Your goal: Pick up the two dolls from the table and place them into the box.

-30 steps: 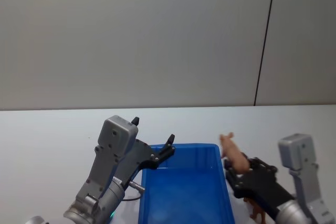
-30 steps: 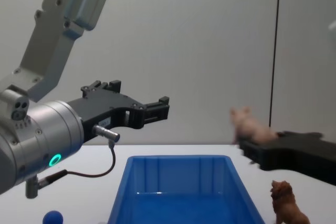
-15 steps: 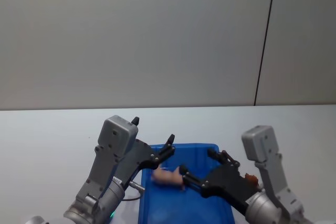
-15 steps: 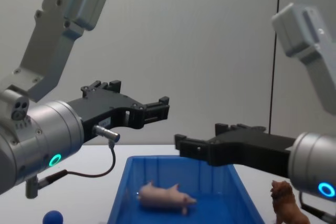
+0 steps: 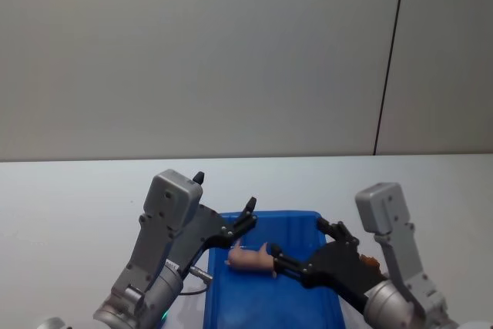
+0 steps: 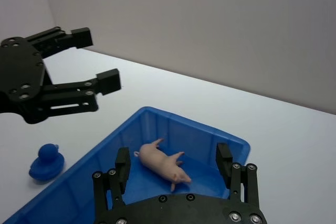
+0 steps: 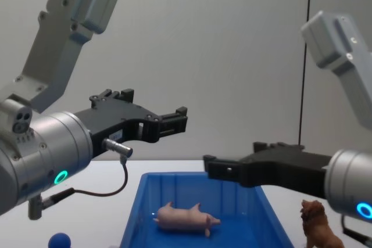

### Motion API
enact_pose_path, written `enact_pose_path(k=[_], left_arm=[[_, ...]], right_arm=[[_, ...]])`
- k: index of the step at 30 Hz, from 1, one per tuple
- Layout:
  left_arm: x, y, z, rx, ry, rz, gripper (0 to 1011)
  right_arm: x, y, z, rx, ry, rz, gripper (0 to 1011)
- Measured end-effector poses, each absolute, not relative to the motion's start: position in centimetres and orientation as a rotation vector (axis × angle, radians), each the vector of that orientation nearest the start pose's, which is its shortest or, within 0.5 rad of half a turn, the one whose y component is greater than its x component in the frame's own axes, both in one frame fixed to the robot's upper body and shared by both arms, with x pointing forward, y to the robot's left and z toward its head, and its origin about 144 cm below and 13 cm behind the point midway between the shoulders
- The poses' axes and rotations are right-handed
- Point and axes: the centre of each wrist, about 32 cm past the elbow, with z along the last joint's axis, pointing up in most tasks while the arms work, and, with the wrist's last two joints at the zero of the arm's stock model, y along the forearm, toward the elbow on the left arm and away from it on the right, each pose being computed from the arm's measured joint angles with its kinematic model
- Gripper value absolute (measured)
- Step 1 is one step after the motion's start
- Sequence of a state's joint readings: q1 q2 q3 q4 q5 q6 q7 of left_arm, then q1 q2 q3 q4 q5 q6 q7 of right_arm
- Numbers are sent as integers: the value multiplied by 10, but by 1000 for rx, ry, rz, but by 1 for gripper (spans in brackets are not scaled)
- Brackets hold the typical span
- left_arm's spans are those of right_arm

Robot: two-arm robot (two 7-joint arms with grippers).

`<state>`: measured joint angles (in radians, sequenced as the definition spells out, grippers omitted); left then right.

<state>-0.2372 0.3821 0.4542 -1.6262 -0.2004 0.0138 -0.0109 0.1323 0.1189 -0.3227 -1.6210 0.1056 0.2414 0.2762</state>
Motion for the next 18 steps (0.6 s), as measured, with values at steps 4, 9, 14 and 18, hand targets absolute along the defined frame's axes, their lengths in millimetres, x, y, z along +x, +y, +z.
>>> enact_pose_path(k=[4,9,14,18], left_arm=[[492,198,1204,61,-268,1124,1002],[492,198,1204,61,-268,1124,1001],[492,198,1204,61,-268,1124,1002],[492,198,1204,61,-268,1124,1002]], right_arm=[[475,-161,1189,-124,39,-1010,1001],[469,-166,1190,-135,41,-1054,1001],[460,-171,1190,-151,46,-1105,1001],[455,-175,1189,-172,57,-1146,1001]])
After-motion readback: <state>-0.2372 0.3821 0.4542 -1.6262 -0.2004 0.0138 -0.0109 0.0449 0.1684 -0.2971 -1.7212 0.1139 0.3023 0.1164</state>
